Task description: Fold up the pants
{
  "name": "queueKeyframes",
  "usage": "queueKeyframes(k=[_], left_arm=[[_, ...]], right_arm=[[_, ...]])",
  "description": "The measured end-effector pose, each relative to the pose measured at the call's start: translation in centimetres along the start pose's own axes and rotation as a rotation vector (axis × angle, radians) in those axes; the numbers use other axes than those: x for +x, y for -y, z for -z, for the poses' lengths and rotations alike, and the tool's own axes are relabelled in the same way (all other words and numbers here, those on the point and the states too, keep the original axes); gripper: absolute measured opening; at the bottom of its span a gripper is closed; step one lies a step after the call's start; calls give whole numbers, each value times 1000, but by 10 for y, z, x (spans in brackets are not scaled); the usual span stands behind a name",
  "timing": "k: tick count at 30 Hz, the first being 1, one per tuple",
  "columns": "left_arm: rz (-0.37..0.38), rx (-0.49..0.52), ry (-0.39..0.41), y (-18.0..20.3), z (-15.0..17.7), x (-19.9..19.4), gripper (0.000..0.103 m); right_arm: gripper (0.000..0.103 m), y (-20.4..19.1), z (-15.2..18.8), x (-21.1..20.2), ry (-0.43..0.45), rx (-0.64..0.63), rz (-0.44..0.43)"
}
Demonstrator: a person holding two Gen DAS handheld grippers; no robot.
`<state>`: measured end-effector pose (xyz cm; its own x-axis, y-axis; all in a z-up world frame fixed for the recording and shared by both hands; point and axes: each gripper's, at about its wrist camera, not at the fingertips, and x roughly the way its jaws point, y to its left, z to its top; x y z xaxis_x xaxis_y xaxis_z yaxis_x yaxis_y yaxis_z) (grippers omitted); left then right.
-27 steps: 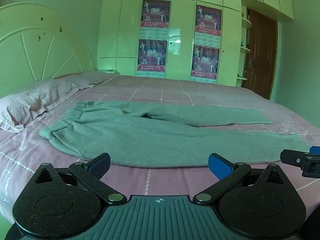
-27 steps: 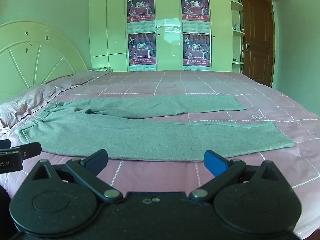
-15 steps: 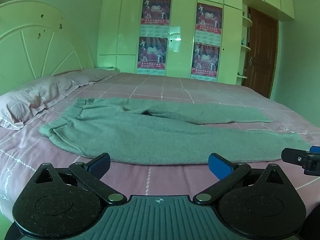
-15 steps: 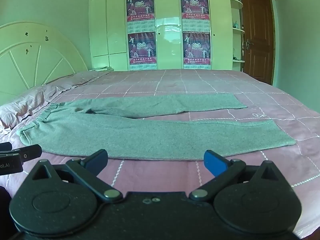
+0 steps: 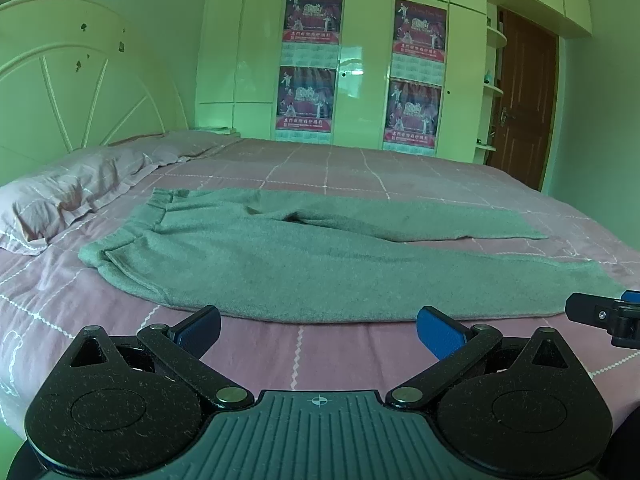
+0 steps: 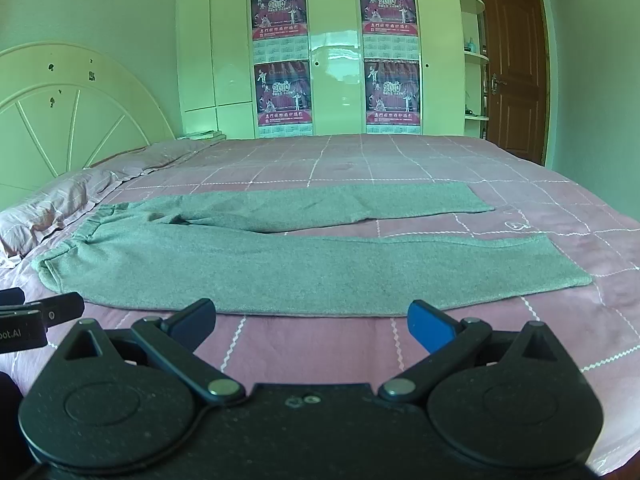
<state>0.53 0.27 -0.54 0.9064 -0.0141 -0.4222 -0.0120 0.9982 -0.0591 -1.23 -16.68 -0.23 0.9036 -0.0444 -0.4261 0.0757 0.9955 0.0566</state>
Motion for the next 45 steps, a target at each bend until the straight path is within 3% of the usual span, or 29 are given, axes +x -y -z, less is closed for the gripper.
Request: queueKeyframes(k=[45], left_arm=[[23, 14, -16, 4, 5, 1, 103]], right_arm=[[97, 2, 4, 6, -14, 0, 2]])
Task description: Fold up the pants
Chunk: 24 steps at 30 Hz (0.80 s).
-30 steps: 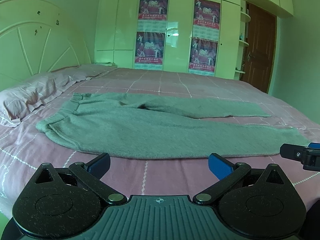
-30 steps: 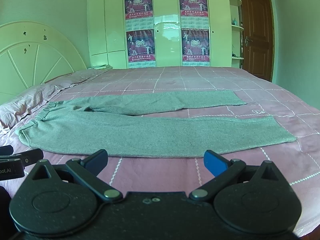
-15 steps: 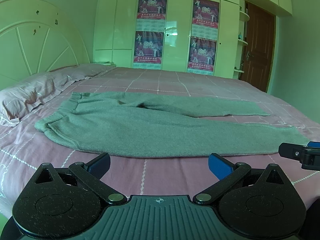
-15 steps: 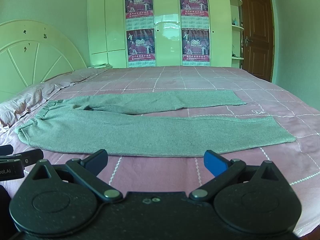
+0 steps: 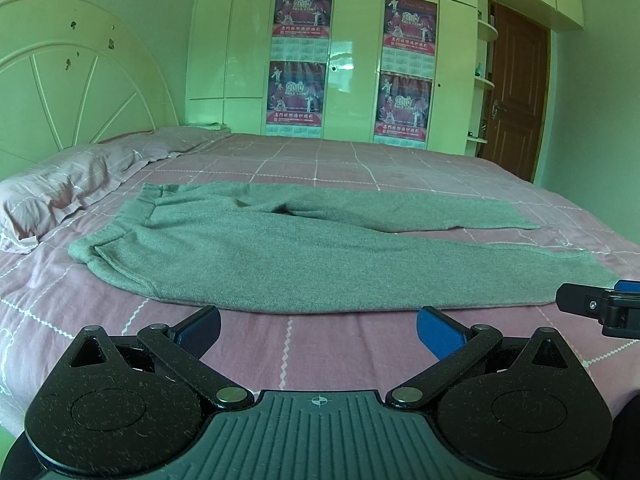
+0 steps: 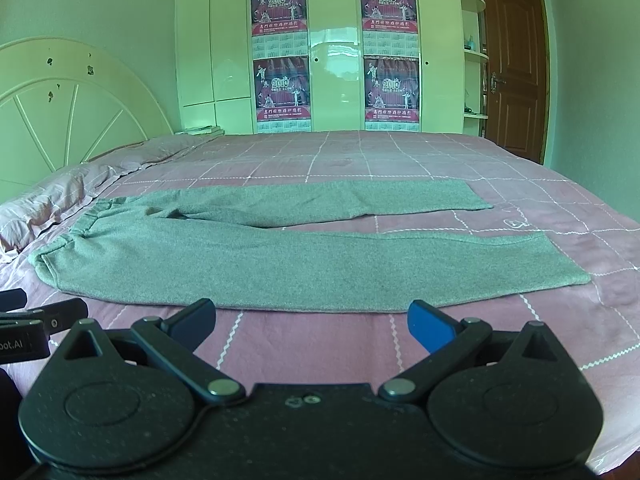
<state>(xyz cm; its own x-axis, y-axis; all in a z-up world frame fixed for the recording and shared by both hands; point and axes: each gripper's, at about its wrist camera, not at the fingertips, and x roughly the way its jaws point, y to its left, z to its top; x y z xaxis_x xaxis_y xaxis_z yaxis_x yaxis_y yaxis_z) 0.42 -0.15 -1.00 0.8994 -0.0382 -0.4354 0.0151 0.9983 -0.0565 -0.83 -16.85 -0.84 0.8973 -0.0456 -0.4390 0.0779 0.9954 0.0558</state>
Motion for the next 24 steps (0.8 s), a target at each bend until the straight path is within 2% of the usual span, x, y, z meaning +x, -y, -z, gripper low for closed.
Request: queueKeyframes(k=[24], left_arm=[[-3, 6, -9, 0, 1, 2, 103]], right_arm=[[97, 0, 5, 3, -5, -3, -2]])
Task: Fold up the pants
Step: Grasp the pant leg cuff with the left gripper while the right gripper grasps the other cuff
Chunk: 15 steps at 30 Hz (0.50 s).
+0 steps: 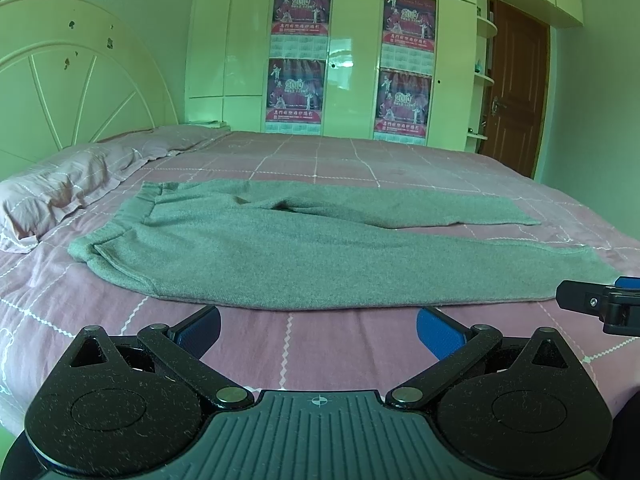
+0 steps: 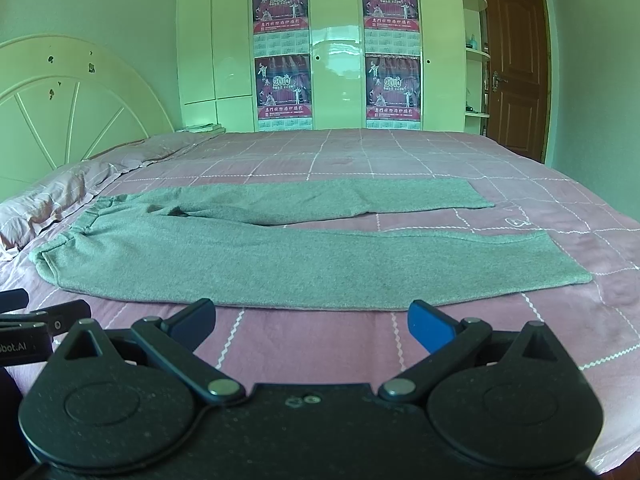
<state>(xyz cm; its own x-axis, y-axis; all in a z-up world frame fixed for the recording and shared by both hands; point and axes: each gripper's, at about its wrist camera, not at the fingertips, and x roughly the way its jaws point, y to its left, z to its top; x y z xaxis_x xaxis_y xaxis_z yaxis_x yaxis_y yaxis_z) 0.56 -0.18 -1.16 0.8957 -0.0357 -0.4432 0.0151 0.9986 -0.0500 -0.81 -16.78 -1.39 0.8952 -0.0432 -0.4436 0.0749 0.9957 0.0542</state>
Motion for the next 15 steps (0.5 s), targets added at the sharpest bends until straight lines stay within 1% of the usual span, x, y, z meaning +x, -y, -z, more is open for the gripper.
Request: queueKeyframes(k=[4, 6, 8, 9, 10, 12, 13, 15], left_arm=[[-8, -4, -1, -1, 0, 0, 103], [-9, -17, 4, -4, -2, 0, 103], [-26, -37, -5, -9, -4, 4, 103], [-1, -37, -13, -14, -6, 7, 103], [22, -41, -17, -20, -9, 11, 103], [9, -60, -12, -37, -17, 20, 103], [14, -74, -14, -49, -22, 27, 103], [9, -101, -34, -75, -35, 46, 103]], right_arm=[[97, -1, -1, 0, 1, -5, -10], [97, 0, -2, -2, 9, 2, -35], [97, 3, -7, -6, 31, 13, -64], [97, 4, -12, -6, 33, 13, -78], [97, 6, -17, -3, 25, 13, -93], [95, 10, -27, 2, 30, 16, -119], [94, 12, -34, 7, 37, 19, -138], [88, 13, -50, 22, 38, 13, -150]])
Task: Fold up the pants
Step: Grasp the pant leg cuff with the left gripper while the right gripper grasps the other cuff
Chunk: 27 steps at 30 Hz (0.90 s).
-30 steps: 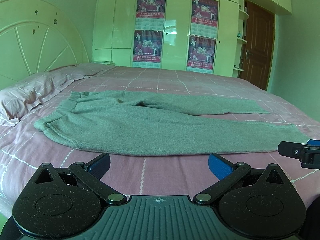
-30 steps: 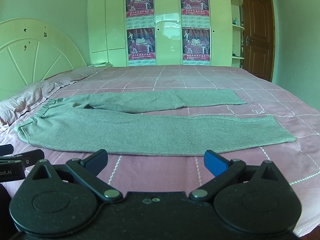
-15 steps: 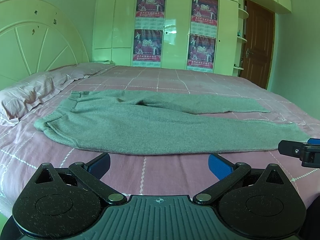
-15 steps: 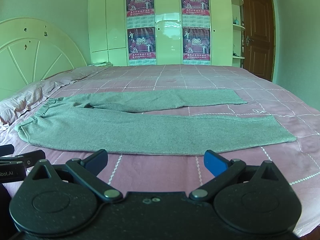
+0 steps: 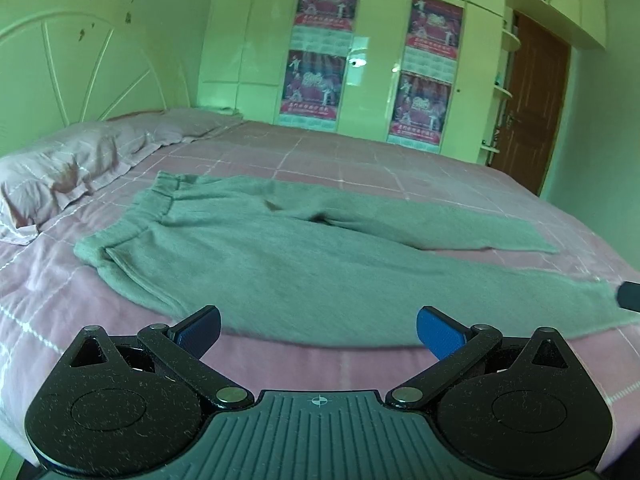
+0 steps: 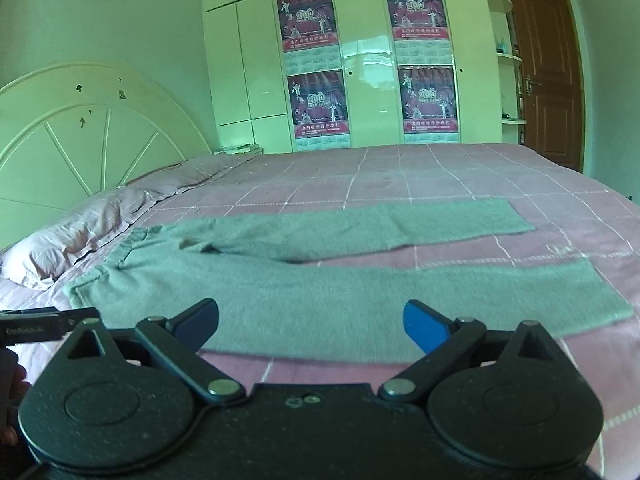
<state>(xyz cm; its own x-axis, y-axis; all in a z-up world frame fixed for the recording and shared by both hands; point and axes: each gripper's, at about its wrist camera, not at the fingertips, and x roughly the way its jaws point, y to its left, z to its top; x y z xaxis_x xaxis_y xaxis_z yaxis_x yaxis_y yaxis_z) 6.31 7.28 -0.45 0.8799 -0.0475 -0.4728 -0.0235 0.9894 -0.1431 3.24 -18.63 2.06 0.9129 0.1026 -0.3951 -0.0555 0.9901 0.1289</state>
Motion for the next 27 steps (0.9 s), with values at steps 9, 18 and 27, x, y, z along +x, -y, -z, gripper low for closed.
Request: queueKeyframes(k=[9, 18, 27], left_arm=[[-137, 90, -59, -138, -120, 143, 103], [-139, 129, -184, -244, -179, 312, 71], [60, 99, -279, -268, -177, 388, 71]], right_arm=[[66, -13, -108, 151, -56, -127, -140], [50, -52, -155, 343, -219, -324, -198], [39, -64, -140, 461, -400, -486, -250]])
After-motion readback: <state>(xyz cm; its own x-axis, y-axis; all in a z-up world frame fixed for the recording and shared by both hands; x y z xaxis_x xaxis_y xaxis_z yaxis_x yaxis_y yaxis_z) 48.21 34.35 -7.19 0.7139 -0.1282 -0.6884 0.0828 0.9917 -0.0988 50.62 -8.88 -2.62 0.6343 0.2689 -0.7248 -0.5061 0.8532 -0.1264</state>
